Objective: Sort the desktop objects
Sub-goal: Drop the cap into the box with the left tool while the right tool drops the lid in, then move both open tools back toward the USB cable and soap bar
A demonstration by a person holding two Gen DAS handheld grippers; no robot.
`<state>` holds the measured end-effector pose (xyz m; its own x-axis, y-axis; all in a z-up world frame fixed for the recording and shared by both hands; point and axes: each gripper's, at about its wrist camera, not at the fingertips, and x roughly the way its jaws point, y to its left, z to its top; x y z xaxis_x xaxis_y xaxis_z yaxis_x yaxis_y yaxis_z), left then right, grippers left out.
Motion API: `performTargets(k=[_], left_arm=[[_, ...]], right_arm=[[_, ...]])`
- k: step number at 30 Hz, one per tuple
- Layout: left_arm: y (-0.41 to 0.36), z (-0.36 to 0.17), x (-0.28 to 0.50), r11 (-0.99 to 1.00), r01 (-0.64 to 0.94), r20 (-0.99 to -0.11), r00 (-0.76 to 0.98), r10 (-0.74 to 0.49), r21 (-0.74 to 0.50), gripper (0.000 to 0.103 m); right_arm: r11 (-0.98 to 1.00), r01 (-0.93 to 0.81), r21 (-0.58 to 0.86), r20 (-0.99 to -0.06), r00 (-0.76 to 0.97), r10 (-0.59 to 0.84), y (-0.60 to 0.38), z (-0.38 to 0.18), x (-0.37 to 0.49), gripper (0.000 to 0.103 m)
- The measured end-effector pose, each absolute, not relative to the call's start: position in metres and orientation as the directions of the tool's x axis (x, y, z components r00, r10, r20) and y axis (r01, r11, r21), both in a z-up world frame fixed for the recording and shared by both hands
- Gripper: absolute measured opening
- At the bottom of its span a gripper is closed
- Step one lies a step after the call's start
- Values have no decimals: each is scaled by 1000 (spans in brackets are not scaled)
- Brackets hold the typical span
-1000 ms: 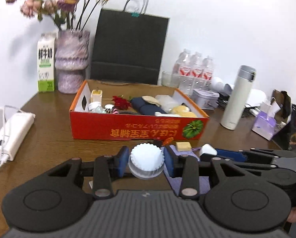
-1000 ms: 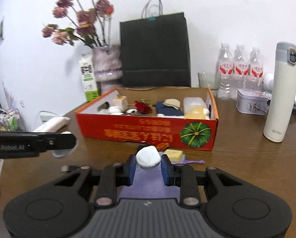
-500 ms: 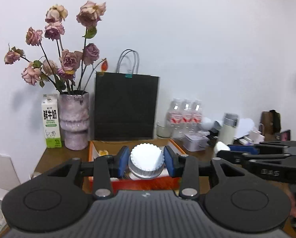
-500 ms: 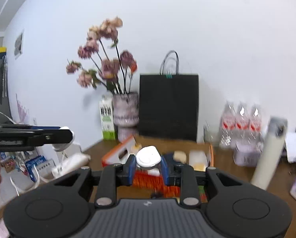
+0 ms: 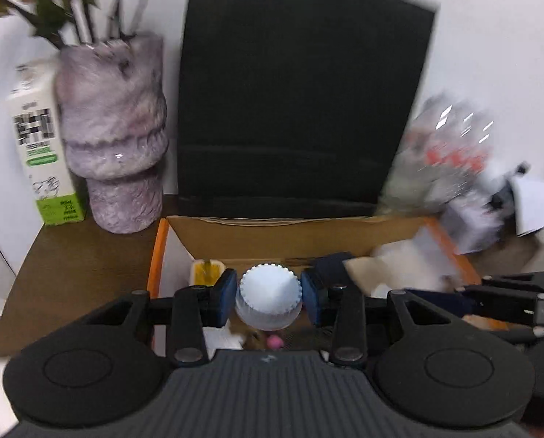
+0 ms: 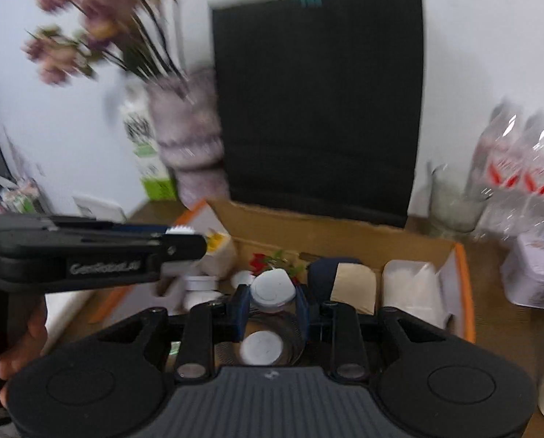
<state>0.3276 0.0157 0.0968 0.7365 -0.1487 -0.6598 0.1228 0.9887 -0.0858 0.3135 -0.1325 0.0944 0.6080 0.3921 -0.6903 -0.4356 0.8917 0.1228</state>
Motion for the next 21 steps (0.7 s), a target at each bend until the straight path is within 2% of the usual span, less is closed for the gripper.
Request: performTargets(k=[6, 8, 9, 11, 15, 19, 21], left_arm=[[12, 65, 366, 989, 140, -686, 715, -133, -46, 42], [13, 65, 369, 989, 142, -691, 710, -134, -46, 59], [16, 68, 368, 989, 135, -688, 713, -134, -53, 59], [23, 78, 357, 988, 125, -664, 731, -156, -94, 65], [31, 108, 326, 986, 126, -629, 759, -165, -107, 66], [34, 134, 274, 986, 131, -602, 781, -168, -106, 75], [31, 140, 244, 985, 137, -605, 778, -172, -104, 77]], right_arm=[[906, -419, 62, -750, 579, 320, -116, 50, 352, 28], [910, -403, 98, -744, 577, 336, -122, 51, 356, 33], [908, -401, 121, -731, 582, 355, -126, 54, 355, 34], [909, -396, 130, -706, 607, 365, -133, 66, 350, 34], [912, -397, 104, -661, 658, 361, -149, 99, 323, 35], [911, -409, 56, -640, 686, 347, -160, 119, 281, 50], [915, -401, 42, -636, 696, 334, -166, 121, 258, 53]])
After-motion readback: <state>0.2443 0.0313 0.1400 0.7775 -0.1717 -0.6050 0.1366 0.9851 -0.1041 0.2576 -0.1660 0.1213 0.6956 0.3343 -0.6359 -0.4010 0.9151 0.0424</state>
